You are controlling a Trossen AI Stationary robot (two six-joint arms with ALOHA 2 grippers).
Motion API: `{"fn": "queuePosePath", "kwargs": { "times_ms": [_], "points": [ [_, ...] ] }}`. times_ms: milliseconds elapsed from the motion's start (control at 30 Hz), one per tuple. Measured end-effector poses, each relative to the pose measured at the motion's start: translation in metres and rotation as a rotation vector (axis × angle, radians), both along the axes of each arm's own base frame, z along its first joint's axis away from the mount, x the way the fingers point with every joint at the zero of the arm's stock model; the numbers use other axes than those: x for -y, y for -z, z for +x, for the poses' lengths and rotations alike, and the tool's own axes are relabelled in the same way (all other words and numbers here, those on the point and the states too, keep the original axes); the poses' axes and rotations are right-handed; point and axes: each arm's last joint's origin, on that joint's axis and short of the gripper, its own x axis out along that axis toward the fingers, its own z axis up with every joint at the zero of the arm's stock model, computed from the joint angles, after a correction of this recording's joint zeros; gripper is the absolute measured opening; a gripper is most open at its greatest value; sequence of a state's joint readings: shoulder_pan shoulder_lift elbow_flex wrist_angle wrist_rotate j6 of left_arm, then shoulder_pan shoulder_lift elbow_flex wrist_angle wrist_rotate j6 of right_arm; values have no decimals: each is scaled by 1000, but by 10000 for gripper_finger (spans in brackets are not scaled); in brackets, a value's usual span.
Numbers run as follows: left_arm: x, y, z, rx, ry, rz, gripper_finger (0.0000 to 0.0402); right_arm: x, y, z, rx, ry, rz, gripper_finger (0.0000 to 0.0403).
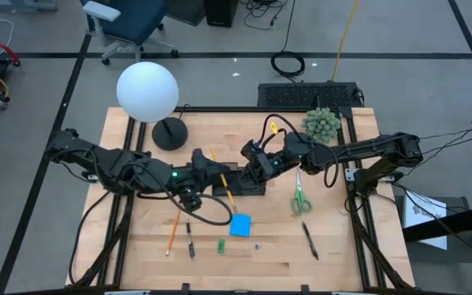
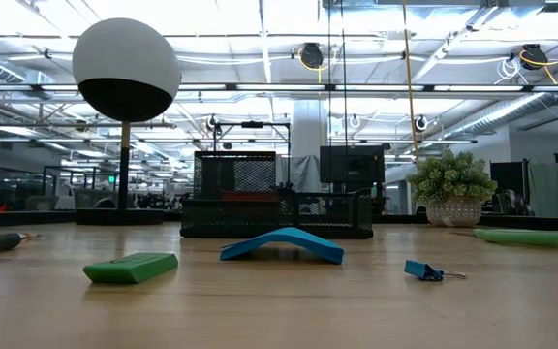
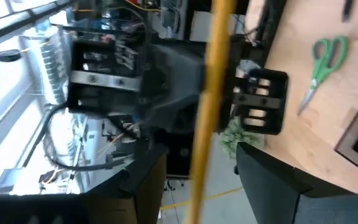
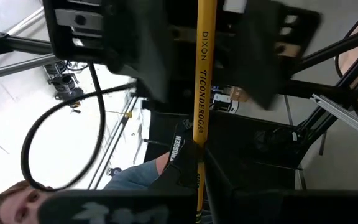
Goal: Pick and place office supplies into organizer
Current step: Put the yellow pencil into the black desk organizer
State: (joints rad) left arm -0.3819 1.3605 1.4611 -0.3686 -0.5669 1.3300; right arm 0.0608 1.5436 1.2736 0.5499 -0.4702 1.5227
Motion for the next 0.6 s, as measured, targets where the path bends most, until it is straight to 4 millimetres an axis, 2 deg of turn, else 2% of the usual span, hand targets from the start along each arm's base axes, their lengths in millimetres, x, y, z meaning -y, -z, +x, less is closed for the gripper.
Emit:
{"fn": "queuePosePath", "kwargs": {
  "times_ms": [267,600],
  "points": [
    [0,0,5,19,-12,-6,157,0,0,0,0,-1,0,0],
    [-1,0,5,22,-15,-6,74,0,0,0,1,-2,-1,0]
  ]
}}
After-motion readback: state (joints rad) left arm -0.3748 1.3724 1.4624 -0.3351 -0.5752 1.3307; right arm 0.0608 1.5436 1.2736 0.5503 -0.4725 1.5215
